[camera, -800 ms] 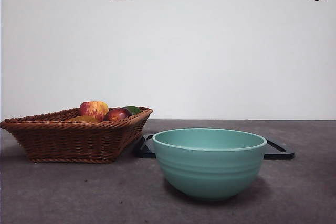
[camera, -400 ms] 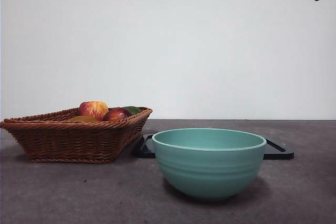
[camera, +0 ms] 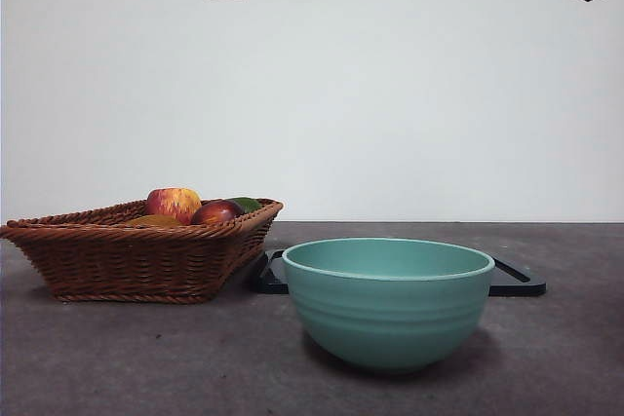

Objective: Pick up the wifruite, put it on the bowl, pick up the plate, put it on desk

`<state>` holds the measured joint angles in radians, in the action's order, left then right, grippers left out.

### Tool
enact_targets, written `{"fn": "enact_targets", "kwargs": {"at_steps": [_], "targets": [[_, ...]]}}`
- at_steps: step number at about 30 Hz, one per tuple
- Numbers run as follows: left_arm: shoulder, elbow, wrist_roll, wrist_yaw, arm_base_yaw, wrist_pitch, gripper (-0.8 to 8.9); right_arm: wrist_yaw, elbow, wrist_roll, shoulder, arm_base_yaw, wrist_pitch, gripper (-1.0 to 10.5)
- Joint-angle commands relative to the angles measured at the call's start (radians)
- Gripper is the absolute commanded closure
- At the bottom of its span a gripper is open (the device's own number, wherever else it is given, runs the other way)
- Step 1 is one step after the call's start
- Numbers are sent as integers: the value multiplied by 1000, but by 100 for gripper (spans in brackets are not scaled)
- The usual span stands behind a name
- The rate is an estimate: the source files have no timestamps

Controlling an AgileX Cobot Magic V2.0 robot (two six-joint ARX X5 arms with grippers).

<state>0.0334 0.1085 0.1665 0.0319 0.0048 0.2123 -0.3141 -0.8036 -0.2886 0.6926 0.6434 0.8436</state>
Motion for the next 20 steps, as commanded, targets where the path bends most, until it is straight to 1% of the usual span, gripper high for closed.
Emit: {"fn": "enact_targets", "kwargs": {"at_steps": [1, 5, 10, 20], "targets": [[-23, -23, -3, 6, 3, 9, 806, 0, -18, 9, 5, 9, -10, 933], [-31, -56, -3, 6, 2, 15, 806, 0, -18, 9, 5, 9, -11, 933], [-31, -68, -2, 6, 3, 62, 806, 0, -18, 9, 5, 9, -13, 933], [-31, -68, -1, 5, 2, 56, 806, 0, -18, 9, 5, 9, -13, 933]]}}
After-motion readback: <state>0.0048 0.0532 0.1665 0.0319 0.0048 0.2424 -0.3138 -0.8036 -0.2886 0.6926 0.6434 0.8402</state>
